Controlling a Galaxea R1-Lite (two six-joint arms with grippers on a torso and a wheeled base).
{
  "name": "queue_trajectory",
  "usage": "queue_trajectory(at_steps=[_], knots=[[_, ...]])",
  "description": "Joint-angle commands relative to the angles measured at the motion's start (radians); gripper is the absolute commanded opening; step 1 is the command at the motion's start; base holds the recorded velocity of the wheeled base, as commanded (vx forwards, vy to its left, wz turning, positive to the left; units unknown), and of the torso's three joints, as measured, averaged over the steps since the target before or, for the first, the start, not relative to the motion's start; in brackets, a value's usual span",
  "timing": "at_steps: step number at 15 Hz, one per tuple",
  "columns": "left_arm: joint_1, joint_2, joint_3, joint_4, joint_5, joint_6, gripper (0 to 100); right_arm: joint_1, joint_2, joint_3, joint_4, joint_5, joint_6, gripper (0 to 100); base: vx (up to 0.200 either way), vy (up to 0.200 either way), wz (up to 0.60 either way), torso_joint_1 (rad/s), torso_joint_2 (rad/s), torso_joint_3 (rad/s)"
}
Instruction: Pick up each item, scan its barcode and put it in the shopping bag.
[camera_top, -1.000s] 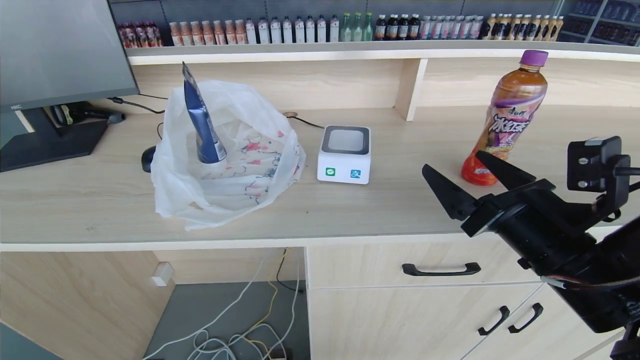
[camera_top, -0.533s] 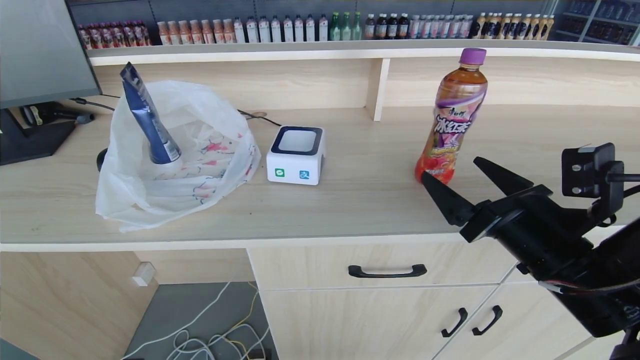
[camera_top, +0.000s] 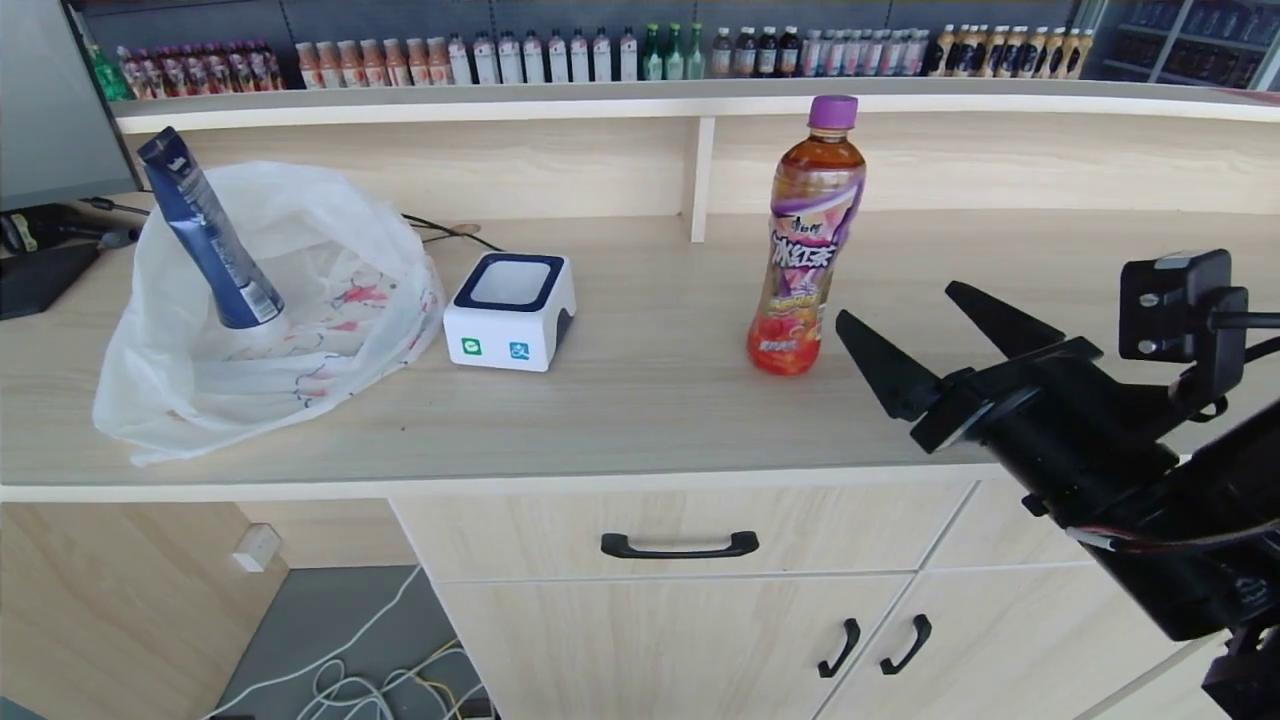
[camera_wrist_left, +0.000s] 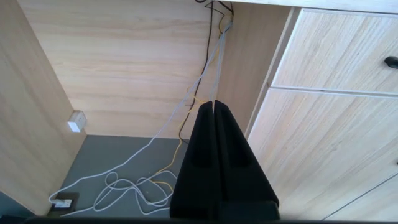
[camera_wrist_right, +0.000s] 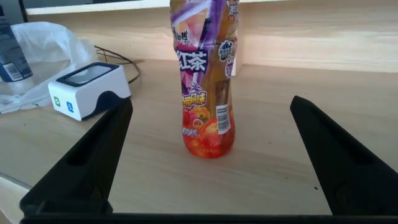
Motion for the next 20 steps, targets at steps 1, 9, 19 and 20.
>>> queue_trajectory(at_steps=[1,9,19,20], knots=[[0.000,0.000,0.000,-0.001,0.000,0.000,0,0.007,-0.004,-0.107,0.119,0.002,0.000,100,0.000,0.000,0.00,0.000,0.00,0.000],[0.000,0.000,0.000,-0.001,0.000,0.000,0,0.002,0.048,-0.426,0.527,-0.003,0.001,100,0.000,0.000,0.00,0.000,0.00,0.000],[0.000,0.000,0.000,-0.001,0.000,0.000,0,-0.022,0.232,-0.614,0.532,-0.001,0.044,100,0.000,0.000,0.00,0.000,0.00,0.000],[0.000,0.000,0.000,-0.001,0.000,0.000,0,-0.024,0.252,-0.636,0.532,-0.001,0.044,100,0.000,0.000,0.00,0.000,0.00,0.000]])
